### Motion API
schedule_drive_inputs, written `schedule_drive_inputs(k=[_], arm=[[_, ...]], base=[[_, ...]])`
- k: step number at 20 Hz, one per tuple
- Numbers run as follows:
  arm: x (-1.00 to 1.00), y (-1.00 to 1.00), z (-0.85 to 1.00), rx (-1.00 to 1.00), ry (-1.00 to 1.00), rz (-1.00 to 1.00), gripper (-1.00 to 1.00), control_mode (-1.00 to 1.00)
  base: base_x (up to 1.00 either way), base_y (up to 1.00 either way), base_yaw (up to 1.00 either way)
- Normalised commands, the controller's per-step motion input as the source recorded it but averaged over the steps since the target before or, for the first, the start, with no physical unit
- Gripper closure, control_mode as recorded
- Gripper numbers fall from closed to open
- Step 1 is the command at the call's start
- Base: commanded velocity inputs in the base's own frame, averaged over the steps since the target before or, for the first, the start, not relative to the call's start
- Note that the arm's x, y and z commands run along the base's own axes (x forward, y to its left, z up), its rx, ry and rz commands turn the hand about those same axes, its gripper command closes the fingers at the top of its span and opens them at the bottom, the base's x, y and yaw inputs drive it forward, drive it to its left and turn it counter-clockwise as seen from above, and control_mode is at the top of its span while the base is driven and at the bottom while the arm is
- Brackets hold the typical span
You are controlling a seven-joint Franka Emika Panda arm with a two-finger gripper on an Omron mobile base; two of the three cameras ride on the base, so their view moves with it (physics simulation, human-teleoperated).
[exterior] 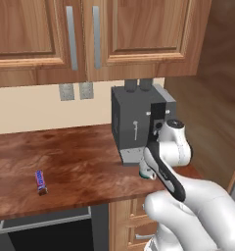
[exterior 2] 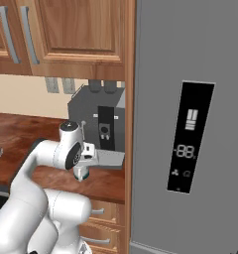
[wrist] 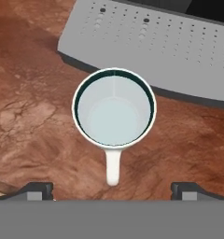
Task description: Pick the mug from the counter and place it inside the microwave. Then close the microwave.
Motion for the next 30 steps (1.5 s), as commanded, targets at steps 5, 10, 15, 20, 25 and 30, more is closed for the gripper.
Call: schedule_drive_inputs(k=[5, 10, 15, 20, 25, 30], arm=[[0.0, 0.02, 0.0, 0.0, -0.01, 0.0, -1.0, -1.0], [0.0, 0.01, -0.15, 0.0, 0.0, 0.0, -1.0, -1.0], [0.0, 0.0, -0.34, 0.0, 0.02, 0.0, -1.0, -1.0], [0.0, 0.0, -0.31, 0.0, 0.09, 0.0, -1.0, -1.0], [0.0, 0.0, -0.26, 0.0, 0.08, 0.0, -1.0, -1.0], [0.0, 0.0, -0.18, 0.0, 0.03, 0.0, -1.0, -1.0]], base=[[0.0, 0.0, 0.0], [0.0, 0.0, 0.0], [0.0, 0.0, 0.0], [0.0, 0.0, 0.0], [0.0, 0.0, 0.0], [0.0, 0.0, 0.0]])
